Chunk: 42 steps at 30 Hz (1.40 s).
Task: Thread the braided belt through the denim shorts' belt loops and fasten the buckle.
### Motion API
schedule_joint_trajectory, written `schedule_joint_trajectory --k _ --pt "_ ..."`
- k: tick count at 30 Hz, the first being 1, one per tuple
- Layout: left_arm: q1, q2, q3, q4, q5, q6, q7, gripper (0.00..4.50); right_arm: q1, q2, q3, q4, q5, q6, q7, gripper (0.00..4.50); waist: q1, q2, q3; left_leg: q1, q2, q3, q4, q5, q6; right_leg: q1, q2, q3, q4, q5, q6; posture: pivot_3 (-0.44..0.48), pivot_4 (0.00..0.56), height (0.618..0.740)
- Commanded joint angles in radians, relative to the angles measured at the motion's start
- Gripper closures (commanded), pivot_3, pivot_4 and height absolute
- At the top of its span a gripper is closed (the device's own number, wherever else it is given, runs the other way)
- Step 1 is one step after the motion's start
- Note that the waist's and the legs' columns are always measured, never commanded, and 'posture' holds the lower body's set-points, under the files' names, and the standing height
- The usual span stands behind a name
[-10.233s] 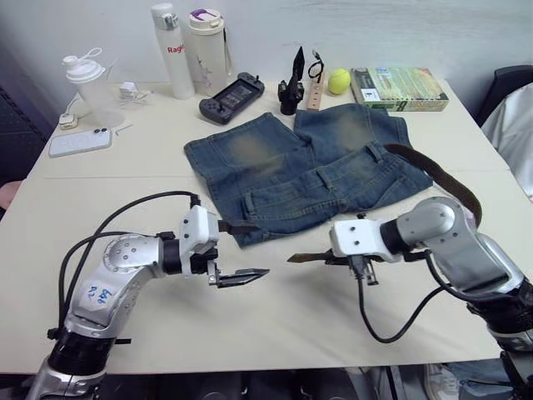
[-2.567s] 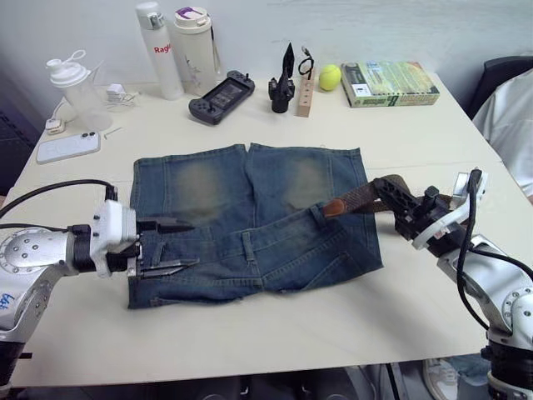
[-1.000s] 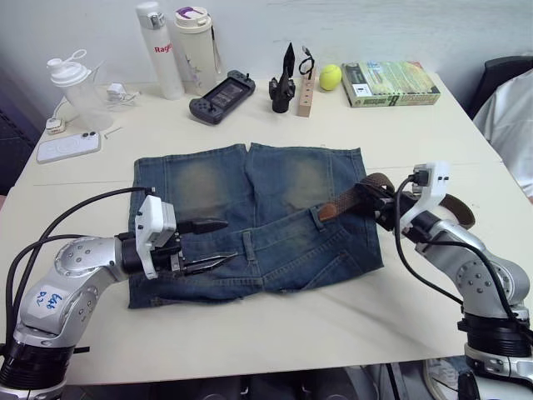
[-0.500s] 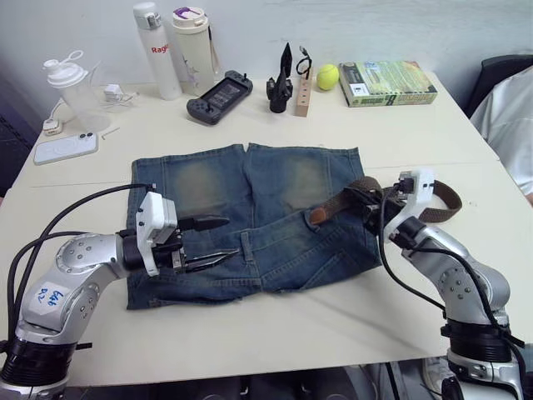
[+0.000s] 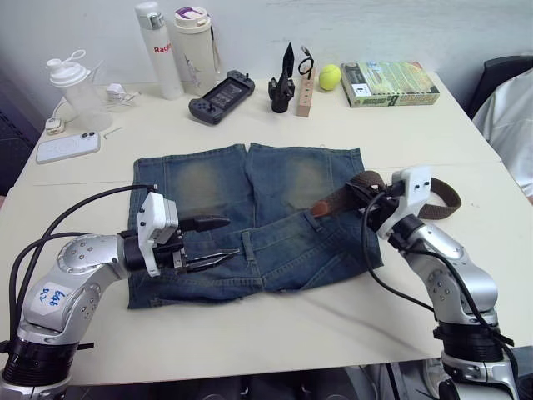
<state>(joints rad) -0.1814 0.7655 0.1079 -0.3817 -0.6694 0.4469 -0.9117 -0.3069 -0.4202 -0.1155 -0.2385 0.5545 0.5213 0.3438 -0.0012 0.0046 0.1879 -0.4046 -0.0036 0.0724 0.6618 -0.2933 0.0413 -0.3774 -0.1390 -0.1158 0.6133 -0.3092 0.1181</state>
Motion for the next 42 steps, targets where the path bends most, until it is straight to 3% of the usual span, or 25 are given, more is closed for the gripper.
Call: schedule_joint_trajectory --k 1,9,21,30,35,39,42 --pt "-0.005 -0.003 0.029 -0.034 -0.005 0.001 0.006 1.15 0.016 0.015 0.008 -0.051 -0.013 -0.016 0.012 4.5 0.0 0.0 0.0 0.0 0.0 0.0 0.0 0.0 0.0 0.0 0.0 0.0 0.0 0.0 0.0 0.0 0.15 0.72" --pt "-0.012 -0.007 0.026 -0.027 -0.003 0.001 0.008 1.15 0.038 -0.012 -0.019 -0.057 -0.033 -0.02 0.039 4.5 0.0 0.0 0.0 0.0 0.0 0.0 0.0 0.0 0.0 0.0 0.001 0.0 0.0 0.0 0.0 0.0 0.15 0.72" --pt "-0.026 -0.011 0.019 -0.012 0.007 -0.002 0.001 1.15 0.035 -0.021 -0.03 -0.063 0.033 0.183 0.019 4.5 0.0 0.0 0.0 0.0 0.0 0.0 0.0 0.0 0.0 0.0 0.001 0.0 0.0 0.0 0.0 0.0 0.15 0.72" --pt "-0.028 -0.02 0.008 -0.012 0.017 -0.004 0.0 1.15 -0.156 -0.002 -0.003 0.114 0.056 0.315 0.071 4.5 -0.002 0.0 0.0 0.0 0.0 0.0 0.0 0.0 0.0 0.0 0.001 0.0 0.0 0.0 0.0 0.0 0.15 0.72" --pt "-0.036 -0.024 -0.016 0.002 0.036 -0.016 -0.024 1.15 -0.216 0.032 -0.021 0.201 0.169 0.541 0.105 4.5 0.0 0.0 0.0 0.0 0.0 0.0 0.001 0.0 0.0 0.0 0.001 0.0 0.001 0.0 0.0 0.0 0.15 0.72" --pt "-0.12 -0.023 -0.095 0.118 0.144 -0.115 -0.108 1.15 -0.212 0.063 -0.046 0.242 0.168 0.577 0.073 4.5 0.001 -0.001 -0.001 0.001 0.0 0.0 0.001 0.0 0.0 0.0 0.0 0.0 0.002 0.0 0.0 0.0 0.15 0.72" --pt "-0.237 -0.071 -0.19 0.237 0.245 -0.216 -0.154 1.15 -0.222 0.097 -0.101 0.278 0.189 0.606 0.042 4.5 0.003 -0.001 -0.001 0.001 0.0 0.0 0.002 0.0 0.0 0.0 0.001 -0.001 0.004 0.0 0.0 0.0 0.15 0.72"
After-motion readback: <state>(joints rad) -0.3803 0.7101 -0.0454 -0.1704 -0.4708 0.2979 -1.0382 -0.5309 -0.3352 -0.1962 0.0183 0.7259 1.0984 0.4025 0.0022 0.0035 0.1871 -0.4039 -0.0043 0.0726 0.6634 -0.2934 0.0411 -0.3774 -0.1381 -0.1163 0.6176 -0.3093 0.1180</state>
